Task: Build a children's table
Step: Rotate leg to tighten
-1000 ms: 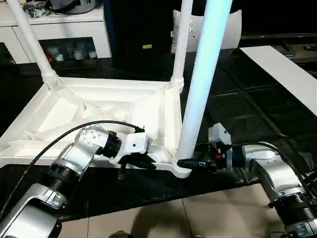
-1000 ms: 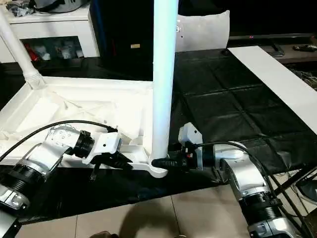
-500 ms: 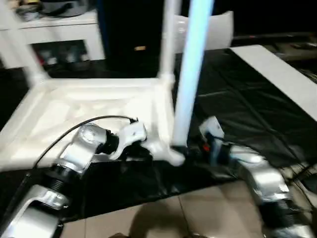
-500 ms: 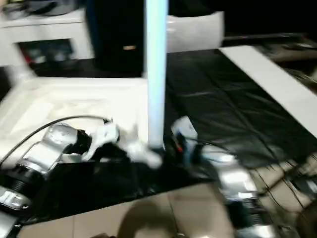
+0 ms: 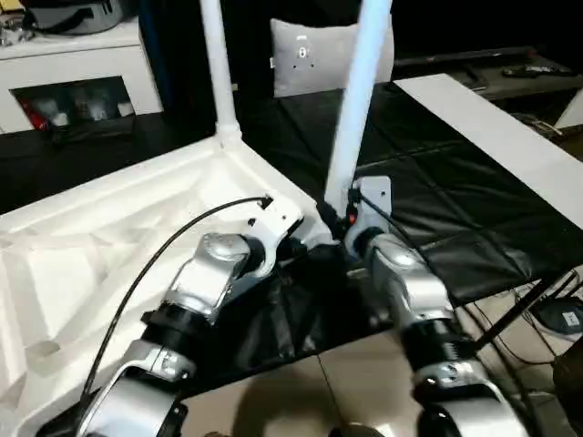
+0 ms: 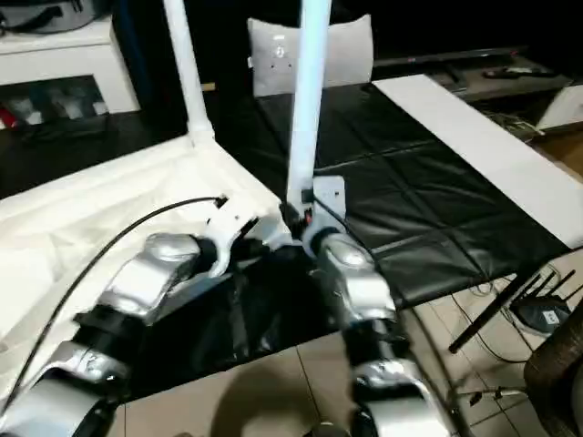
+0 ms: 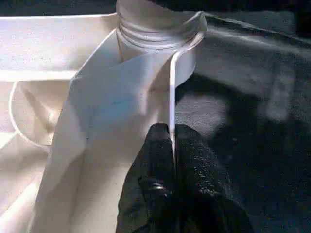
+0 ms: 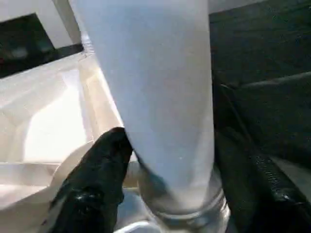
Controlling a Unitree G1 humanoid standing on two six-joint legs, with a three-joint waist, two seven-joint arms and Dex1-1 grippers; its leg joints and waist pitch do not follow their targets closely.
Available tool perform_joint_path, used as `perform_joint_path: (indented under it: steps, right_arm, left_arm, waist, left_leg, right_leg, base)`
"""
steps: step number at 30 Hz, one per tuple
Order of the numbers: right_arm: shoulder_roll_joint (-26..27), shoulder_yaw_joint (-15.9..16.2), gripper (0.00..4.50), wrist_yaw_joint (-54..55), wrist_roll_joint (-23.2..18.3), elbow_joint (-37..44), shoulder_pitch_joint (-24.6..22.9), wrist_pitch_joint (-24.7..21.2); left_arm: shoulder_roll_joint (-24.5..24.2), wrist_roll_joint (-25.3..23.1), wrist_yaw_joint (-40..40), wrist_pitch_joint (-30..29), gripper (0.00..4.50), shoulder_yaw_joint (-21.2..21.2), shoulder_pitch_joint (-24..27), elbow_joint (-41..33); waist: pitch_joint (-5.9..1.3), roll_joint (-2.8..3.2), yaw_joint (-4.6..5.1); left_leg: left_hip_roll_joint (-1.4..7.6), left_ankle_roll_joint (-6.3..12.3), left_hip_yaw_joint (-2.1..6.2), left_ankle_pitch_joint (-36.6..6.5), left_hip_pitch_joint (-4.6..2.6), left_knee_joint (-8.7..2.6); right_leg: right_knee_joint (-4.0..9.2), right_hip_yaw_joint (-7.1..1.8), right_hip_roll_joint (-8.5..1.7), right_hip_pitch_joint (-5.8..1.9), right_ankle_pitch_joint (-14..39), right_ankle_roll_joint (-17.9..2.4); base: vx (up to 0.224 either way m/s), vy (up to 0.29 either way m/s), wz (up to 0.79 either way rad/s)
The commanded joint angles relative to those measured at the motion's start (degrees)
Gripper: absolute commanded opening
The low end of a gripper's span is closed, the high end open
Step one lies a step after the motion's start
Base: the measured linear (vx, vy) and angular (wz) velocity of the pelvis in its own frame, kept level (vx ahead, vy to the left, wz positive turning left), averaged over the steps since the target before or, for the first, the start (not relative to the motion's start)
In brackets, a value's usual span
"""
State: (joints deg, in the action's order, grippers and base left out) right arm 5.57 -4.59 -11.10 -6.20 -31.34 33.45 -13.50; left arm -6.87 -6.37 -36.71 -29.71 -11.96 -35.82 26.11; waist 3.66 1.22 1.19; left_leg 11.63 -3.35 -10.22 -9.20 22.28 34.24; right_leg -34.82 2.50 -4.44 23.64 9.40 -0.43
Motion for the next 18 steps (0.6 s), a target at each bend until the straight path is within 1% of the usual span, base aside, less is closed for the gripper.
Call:
perform_joint_path:
  steps: [1, 2, 3, 4, 5, 6, 7, 8, 9, 11, 12, 13, 14, 15, 17, 18]
  right_arm:
    - [3.2, 5.0, 3.2, -3.8, -0.8, -2.2, 0.3, -0.7]
    - [2.6, 5.1, 3.27, -4.2, -0.7, -1.9, 0.1, -0.2]
    - [2.3, 5.2, 3.27, -4.4, -0.6, -1.7, 0.0, 0.0]
    - [1.4, 5.5, 3.56, -5.3, -0.2, -0.9, -0.6, 0.7]
    - [0.6, 5.7, 3.56, -6.1, 0.1, -0.2, -1.1, 1.3]
    - [-0.7, 5.8, 3.64, -7.7, 0.4, 1.4, -2.2, 1.6]
    - [-2.0, 5.8, 3.69, -8.5, 0.7, 2.8, -3.1, 1.5]
    - [-3.5, 5.8, 3.75, -9.3, 0.9, 4.4, -4.1, 1.1]
    - [-4.5, 5.9, 4.0, -10.4, 0.8, 5.5, -4.7, 1.2]
    - [-6.6, 5.7, 4.09, -12.5, 0.2, 7.9, -6.1, 1.0]
    - [-6.6, 5.7, 4.21, -12.5, 0.2, 7.9, -6.1, 1.0]
    - [-7.1, 5.8, 4.21, -13.2, 0.0, 8.4, -6.4, 1.1]
    - [-11.2, 7.0, 4.43, -19.3, -1.0, 12.3, -8.8, 1.3]
    - [-11.6, 7.2, 4.43, -20.0, -1.2, 12.7, -9.0, 1.3]
    - [-16.3, 9.3, 4.43, -28.5, -3.0, 16.8, -11.5, 0.4]
    - [-17.6, 9.7, 4.43, -30.7, -3.4, 17.4, -12.0, 0.3]
  left_arm:
    - [0.7, 0.7, -0.6, 3.4, 0.0, -1.8, -3.1, -3.7]
    - [-0.1, 0.5, -1.3, 4.0, 0.0, -2.1, -2.8, -3.7]
    - [-0.3, 0.5, -1.5, 4.1, 0.0, -2.2, -2.7, -3.7]
    - [-1.1, 0.6, -2.6, 4.6, 0.0, -2.5, -2.2, -3.8]
    - [-1.7, 0.6, -3.4, 4.9, 0.0, -2.7, -1.9, -3.9]
    - [-2.4, 1.0, -4.8, 6.0, 0.0, -2.7, -1.4, -3.8]
    - [-2.9, 1.5, -5.7, 6.9, 0.0, -2.4, -0.9, -3.6]
    - [-3.4, 1.9, -6.9, 8.3, 0.0, -2.3, -0.4, -3.3]
    - [-3.9, 2.0, -7.9, 9.3, 0.0, -2.5, -0.1, -3.0]
    - [-5.1, 2.1, -10.2, 11.1, 0.0, -3.0, 0.4, -2.2]
    - [-5.1, 2.1, -10.2, 11.1, 0.0, -3.0, 0.4, -2.2]
    - [-5.4, 2.3, -10.8, 11.6, 0.0, -3.2, 0.5, -2.0]
    - [-7.9, 2.8, -15.5, 15.8, 0.0, -4.5, 0.9, -1.1]
    - [-8.1, 2.9, -15.9, 16.1, 0.0, -4.5, 0.9, -1.0]
    - [-10.1, 3.2, -20.3, 18.7, 0.0, -5.3, 0.8, -0.1]
    - [-10.8, 3.5, -22.5, 20.0, 0.0, -5.8, 0.8, 0.1]
  waist:
    - [-4.75, 0.32, -0.54]
    - [-4.74, 0.26, -0.45]
    - [-4.83, 0.32, -0.59]
    - [-4.82, 0.32, -0.53]
    - [-4.85, 0.07, -0.5]
    - [-4.81, 0.24, -0.55]
    - [-4.75, 0.29, -0.65]
    - [-4.73, 0.21, -0.81]
    - [-4.64, -0.09, -0.98]
    - [-4.5, 0.1, -1.12]
    - [-4.45, -0.01, -1.24]
    - [-4.44, 0.05, -1.32]
    - [-4.32, 0.0, -1.79]
    - [-4.38, 0.0, -1.97]
    - [-4.39, -0.02, -2.37]
    - [-4.34, -0.13, -2.81]
  left_leg:
    - [0.5, 0.98, 0.44, -15.1, -0.77, -3.92]
    - [0.45, 1.21, 0.36, -14.4, -0.59, -3.92]
    - [0.53, 1.54, 0.34, -13.3, -0.65, -3.86]
    - [0.53, 1.66, 0.3, -13.0, -0.63, -3.86]
    - [0.55, 1.96, 0.2, -12.6, -0.6, -3.77]
    - [0.58, 2.07, 0.17, -12.3, -0.64, -3.75]
    - [0.6, 2.16, 0.2, -12.5, -0.67, -3.78]
    - [0.63, 2.38, 0.06, -12.7, -0.78, -3.7]
    - [0.66, 2.49, 0.05, -12.8, -0.79, -3.79]
    - [0.76, 2.12, 0.0, -14.1, -0.91, -3.85]
    - [0.79, 1.81, 0.01, -14.6, -0.91, -3.93]
    - [0.81, 1.58, 0.03, -14.9, -1.0, -3.95]
    - [0.83, 1.24, 0.02, -15.6, -1.13, -4.04]
    - [0.85, 1.3, 0.04, -16.0, -1.28, -3.99]
    - [0.91, 1.52, 0.03, -15.7, -1.21, -4.04]
    - [1.02, 1.76, 0.0, -15.4, -1.25, -4.03]
  right_leg:
    - [4.49, -1.49, -2.45, -2.82, 12.3, -11.7]
    - [4.39, -1.48, -2.36, -2.95, 11.3, -11.9]
    - [4.18, -1.48, -2.41, -3.01, 9.4, -12.5]
    - [4.09, -1.48, -2.36, -3.03, 8.8, -12.7]
    - [4.07, -1.47, -2.33, -3.1, 8.2, -13.0]
    - [3.98, -1.5, -2.37, -3.14, 7.7, -13.4]
    - [4.08, -1.46, -2.36, -3.13, 8.0, -13.4]
    - [4.1, -1.56, -2.31, -3.1, 8.0, -13.4]
    - [4.25, -1.55, -2.35, -3.14, 9.0, -13.2]
    - [4.44, -1.6, -2.37, -2.91, 11.7, -12.7]
    - [4.54, -1.68, -2.39, -2.87, 13.1, -12.0]
    - [4.55, -1.68, -2.42, -2.75, 13.8, -12.0]
    - [4.9, -1.75, -2.38, -2.7, 15.5, -10.9]
    - [4.88, -1.74, -2.35, -2.62, 15.6, -10.7]
    - [4.69, -1.76, -2.25, -2.78, 14.6, -10.5]
    - [4.66, -1.84, -2.41, -2.68, 14.6, -10.4]
  base:
    - [0.0, 0.0, 0.0]
    - [0.0, 0.0, 0.0]
    - [0.0, 0.0, 0.0]
    - [0.0, 0.0, 0.0]
    - [0.0, 0.0, 0.0]
    - [0.0, 0.0, 0.0]
    - [0.0, 0.0, 0.0]
    - [0.0, 0.0, 0.0]
    - [0.0, 0.0, 0.0]
    - [0.0, 0.0, 0.0]
    - [0.0, 0.0, 0.0]
    - [0.0, 0.0, 0.0]
    - [0.0, 0.0, 0.0]
    - [0.0, 0.0, 0.0]
    - [0.0, 0.0, 0.0]
    - [0.0, 0.0, 0.0]
